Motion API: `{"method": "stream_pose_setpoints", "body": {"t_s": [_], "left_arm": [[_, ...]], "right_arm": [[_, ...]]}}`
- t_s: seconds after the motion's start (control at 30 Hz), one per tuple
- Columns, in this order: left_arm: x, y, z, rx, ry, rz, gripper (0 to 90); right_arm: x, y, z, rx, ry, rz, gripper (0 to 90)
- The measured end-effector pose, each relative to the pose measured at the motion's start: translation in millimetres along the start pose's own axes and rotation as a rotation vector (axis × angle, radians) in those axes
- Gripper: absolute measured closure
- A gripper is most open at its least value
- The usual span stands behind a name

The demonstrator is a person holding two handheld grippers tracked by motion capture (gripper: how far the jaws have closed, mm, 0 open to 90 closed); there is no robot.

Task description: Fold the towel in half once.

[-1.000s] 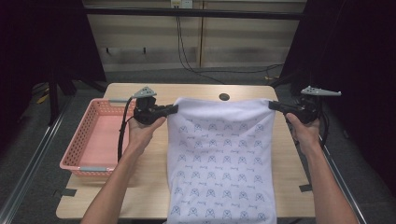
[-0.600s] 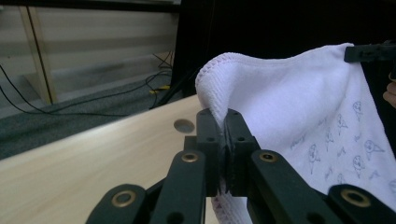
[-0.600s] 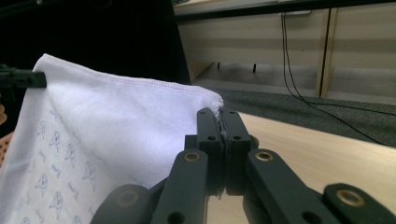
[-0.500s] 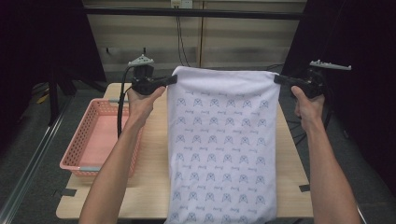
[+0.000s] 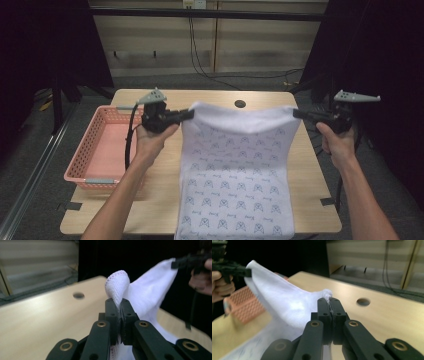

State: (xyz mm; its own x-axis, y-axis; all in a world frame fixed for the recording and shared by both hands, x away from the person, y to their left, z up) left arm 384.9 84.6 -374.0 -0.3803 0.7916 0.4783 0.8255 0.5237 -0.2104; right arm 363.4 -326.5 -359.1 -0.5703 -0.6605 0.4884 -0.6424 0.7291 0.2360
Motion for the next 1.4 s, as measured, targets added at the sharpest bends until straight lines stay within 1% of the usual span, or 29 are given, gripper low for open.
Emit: {"method": "stream_pose_setpoints", "body": {"t_s": [0.03, 0.07, 0.1, 0.13, 0.17, 0.2, 0.37, 0.47, 0.5, 0.53, 0.57, 0.6, 0.63, 0.67, 0.7, 0.73, 0.77, 0.83, 0.87, 0.9, 0.93, 1.0, 1.07, 1.13, 1.17, 1.23, 1.3, 1.37, 1.4], "left_arm": [[0.8, -5.9, 10.6, -0.002, 0.009, 0.015, 86.9], [0.9, -10.9, 21.5, 0.003, 0.025, 0.016, 86.9], [0.9, -10.9, 21.5, 0.003, 0.025, 0.016, 86.9], [3.7, -19.9, 45.2, 0.007, 0.053, 0.034, 86.9], [5.2, -24.0, 54.5, 0.01, 0.071, 0.037, 86.9], [7.5, -28.2, 62.9, 0.004, 0.084, 0.047, 86.9], [20.3, -50.2, 97.2, 0.029, 0.119, 0.078, 86.8], [22.2, -60.0, 123.9, 0.055, 0.165, 0.087, 86.7], [22.3, -63.2, 135.7, 0.076, 0.191, 0.106, 86.7], [22.1, -65.5, 143.9, 0.068, 0.214, 0.093, 86.7], [22.1, -65.5, 143.9, 0.068, 0.214, 0.093, 86.7], [21.7, -66.7, 151.3, 0.066, 0.242, 0.081, 86.7], [22.8, -70.0, 164.9, 0.094, 0.26, 0.086, 86.7], [22.8, -70.0, 164.9, 0.094, 0.26, 0.086, 86.7], [19.3, -72.7, 178.3, 0.104, 0.303, 0.093, 86.6], [19.3, -72.7, 178.3, 0.104, 0.303, 0.093, 86.6], [15.7, -72.4, 185.0, 0.103, 0.341, 0.088, 86.6], [14.7, -73.4, 187.2, 0.113, 0.346, 0.098, 86.6], [14.7, -73.4, 187.2, 0.113, 0.346, 0.098, 86.6], [13.0, -74.0, 190.3, 0.101, 0.37, 0.08, 86.6], [11.0, -74.0, 192.5, 0.095, 0.385, 0.08, 86.6], [7.9, -72.1, 195.3, 0.104, 0.404, 0.09, 86.6], [5.1, -70.9, 199.0, 0.111, 0.423, 0.09, 86.4], [3.8, -71.4, 200.3, 0.108, 0.431, 0.089, 86.3], [1.5, -70.9, 201.2, 0.109, 0.44, 0.084, 86.4], [0.3, -70.3, 201.4, 0.113, 0.441, 0.082, 86.6], [-0.8, -67.5, 200.7, 0.121, 0.436, 0.046, 86.8], [-3.2, -64.0, 199.2, 0.13, 0.439, 0.049, 87.0], [-5.4, -60.9, 196.9, 0.119, 0.441, 0.03, 87.1]], "right_arm": [[1.9, 6.7, 8.2, 0.006, 0.015, -0.009, 89.0], [3.5, 13.7, 17.8, 0.012, 0.034, -0.019, 89.0], [4.9, 21.4, 28.5, 0.022, 0.054, -0.035, 88.9], [6.4, 29.0, 42.7, 0.031, 0.085, -0.034, 88.9], [8.1, 33.6, 53.8, 0.033, 0.103, -0.034, 88.9], [10.0, 37.7, 64.1, 0.024, 0.117, -0.045, 88.9], [22.2, 59.4, 104.8, -0.001, 0.159, -0.065, 88.9], [23.5, 75.0, 133.7, -0.017, 0.226, -0.082, 89.0], [22.6, 78.0, 141.1, -0.021, 0.246, -0.085, 89.0], [21.6, 82.4, 152.6, -0.023, 0.275, -0.082, 88.9], [21.1, 85.4, 161.2, -0.034, 0.3, -0.087, 89.0], [21.3, 87.6, 168.5, -0.041, 0.314, -0.082, 88.9], [21.9, 88.9, 174.9, -0.055, 0.317, -0.084, 88.9], [22.2, 90.8, 180.6, -0.069, 0.324, -0.091, 88.9], [21.6, 92.8, 185.5, -0.072, 0.33, -0.091, 89.0], [21.6, 92.8, 185.5, -0.072, 0.33, -0.091, 89.0], [17.4, 95.4, 193.5, -0.079, 0.348, -0.111, 88.9], [10.8, 95.1, 201.9, -0.089, 0.389, -0.116, 89.0], [10.8, 95.1, 201.9, -0.089, 0.389, -0.116, 89.0], [9.7, 94.8, 204.7, -0.093, 0.414, -0.108, 88.9], [6.9, 92.0, 210.7, -0.119, 0.433, -0.124, 89.0], [5.2, 91.7, 213.3, -0.122, 0.448, -0.126, 88.9], [-1.1, 92.9, 218.3, -0.099, 0.492, -0.117, 88.9], [-2.7, 92.8, 218.9, -0.095, 0.5, -0.116, 88.9], [-9.0, 93.4, 221.4, -0.089, 0.537, -0.109, 88.9], [-11.8, 93.4, 220.7, -0.084, 0.545, -0.104, 89.0], [-12.9, 91.5, 220.8, -0.079, 0.544, -0.098, 89.0], [-14.2, 87.7, 220.0, -0.081, 0.54, -0.081, 89.1], [-15.1, 86.7, 218.6, -0.077, 0.541, -0.065, 89.1]]}}
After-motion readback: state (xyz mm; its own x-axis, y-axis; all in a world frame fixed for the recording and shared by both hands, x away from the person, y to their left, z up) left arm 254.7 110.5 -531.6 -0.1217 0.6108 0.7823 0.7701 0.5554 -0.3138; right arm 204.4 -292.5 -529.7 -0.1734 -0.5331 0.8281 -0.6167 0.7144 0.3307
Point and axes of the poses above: each handheld gripper's, and its own axes: x roughly backward along the jaws, z roughly out of its underside, y roughly to its left, the point moved 5 cm from there along -x, roughly forward along the jaws, and after that the axes turned 9 degrees about y, right-handed, at the moved point
